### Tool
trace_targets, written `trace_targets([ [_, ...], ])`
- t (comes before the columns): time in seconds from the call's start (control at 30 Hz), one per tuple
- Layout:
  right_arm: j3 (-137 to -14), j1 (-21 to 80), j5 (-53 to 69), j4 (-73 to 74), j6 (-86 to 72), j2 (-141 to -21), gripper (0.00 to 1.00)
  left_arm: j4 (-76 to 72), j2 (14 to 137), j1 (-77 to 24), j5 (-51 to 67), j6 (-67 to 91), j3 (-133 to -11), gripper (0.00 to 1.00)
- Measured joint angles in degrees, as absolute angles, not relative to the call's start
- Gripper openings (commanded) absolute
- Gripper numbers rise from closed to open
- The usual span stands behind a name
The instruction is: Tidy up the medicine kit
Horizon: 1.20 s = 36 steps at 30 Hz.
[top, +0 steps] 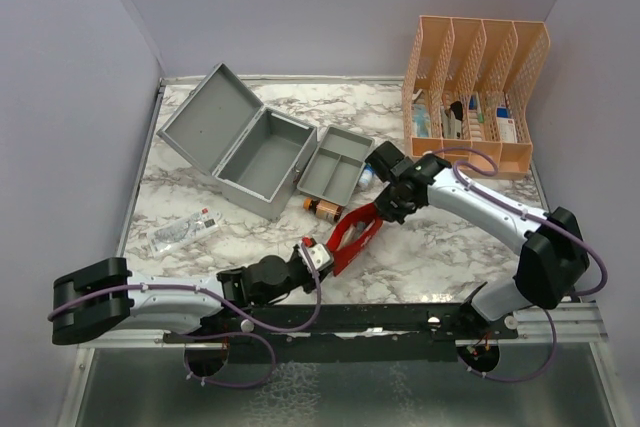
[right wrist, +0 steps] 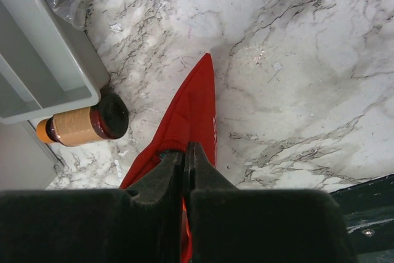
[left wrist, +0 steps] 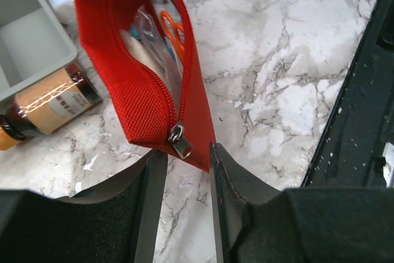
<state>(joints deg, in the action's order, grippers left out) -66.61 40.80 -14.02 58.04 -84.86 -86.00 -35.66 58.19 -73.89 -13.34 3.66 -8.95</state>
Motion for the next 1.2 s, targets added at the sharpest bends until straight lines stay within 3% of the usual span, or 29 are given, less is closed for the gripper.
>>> trace_targets([
  [0.6, -59.9, 40.8, -11.9, 53.8, -85.6, -81.7, 0.01, -45.4, 59.6, -73.9, -16.1, 7.6, -4.6, 0.49],
  [0.8, -58.6, 40.8, -11.1, 52.7, -85.9, -80.8, 0.01, -48.6, 64.1, -73.9, -16.2, 8.0, -4.1, 0.41],
  [1.03, -58.5, 40.8, -11.0, 52.2, -85.9, -80.8, 0.01, -52.5, 65.7, -73.9, -16.1, 6.8, -4.1, 0.42],
  [1.2, -58.4, 40.8, -10.9, 52.1, -85.9, -80.8, 0.01, -54.4, 66.7, -73.9, -15.9, 5.7, -4.1, 0.12],
])
